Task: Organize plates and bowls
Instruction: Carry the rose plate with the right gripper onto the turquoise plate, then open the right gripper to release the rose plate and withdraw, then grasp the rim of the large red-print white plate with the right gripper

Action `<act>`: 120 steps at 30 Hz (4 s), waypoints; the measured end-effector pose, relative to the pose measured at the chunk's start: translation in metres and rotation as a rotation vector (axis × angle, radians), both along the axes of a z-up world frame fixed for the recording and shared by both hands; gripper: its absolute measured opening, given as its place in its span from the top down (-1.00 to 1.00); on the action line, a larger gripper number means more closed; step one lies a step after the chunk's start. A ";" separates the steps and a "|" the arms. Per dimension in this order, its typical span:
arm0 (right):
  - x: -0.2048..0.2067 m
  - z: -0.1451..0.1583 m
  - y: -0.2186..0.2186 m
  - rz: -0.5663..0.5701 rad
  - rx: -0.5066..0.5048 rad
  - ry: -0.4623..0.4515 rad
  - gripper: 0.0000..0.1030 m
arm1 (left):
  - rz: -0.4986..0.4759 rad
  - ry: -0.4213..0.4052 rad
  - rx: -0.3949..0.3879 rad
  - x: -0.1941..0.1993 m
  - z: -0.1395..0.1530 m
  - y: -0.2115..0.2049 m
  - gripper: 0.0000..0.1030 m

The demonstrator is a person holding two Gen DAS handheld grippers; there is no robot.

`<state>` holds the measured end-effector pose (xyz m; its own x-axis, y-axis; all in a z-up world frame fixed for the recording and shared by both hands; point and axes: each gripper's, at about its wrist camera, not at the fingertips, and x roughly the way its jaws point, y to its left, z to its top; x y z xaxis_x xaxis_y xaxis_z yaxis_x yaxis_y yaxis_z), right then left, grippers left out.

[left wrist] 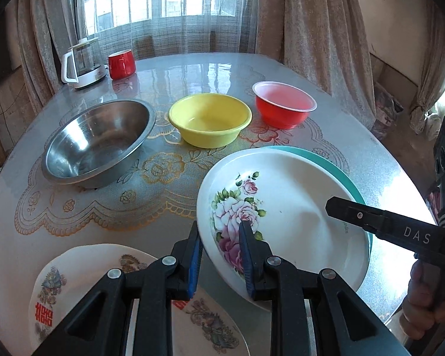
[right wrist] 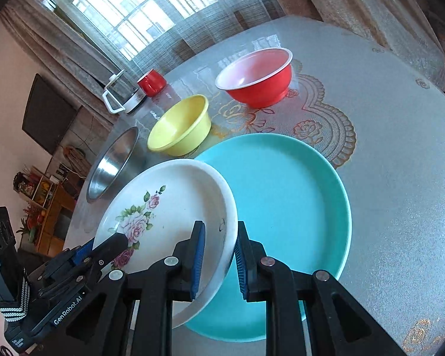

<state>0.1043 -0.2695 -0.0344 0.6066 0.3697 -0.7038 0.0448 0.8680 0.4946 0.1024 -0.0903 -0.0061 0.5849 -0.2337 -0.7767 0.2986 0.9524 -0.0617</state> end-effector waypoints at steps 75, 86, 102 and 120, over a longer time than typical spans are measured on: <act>-0.023 0.015 0.006 -0.133 -0.314 -0.094 0.06 | 0.147 -0.001 -0.047 -0.026 0.000 0.058 0.29; -0.028 0.023 0.026 -0.005 -0.244 -0.144 0.06 | 0.191 0.001 -0.049 -0.026 -0.001 0.079 0.19; -0.037 0.010 0.107 0.440 -0.013 -0.110 0.06 | 0.272 -0.056 -0.104 -0.044 0.014 0.156 -0.30; -0.045 -0.006 0.146 0.520 -0.165 -0.101 0.06 | 0.357 -0.004 -0.228 -0.084 -0.020 0.239 -0.30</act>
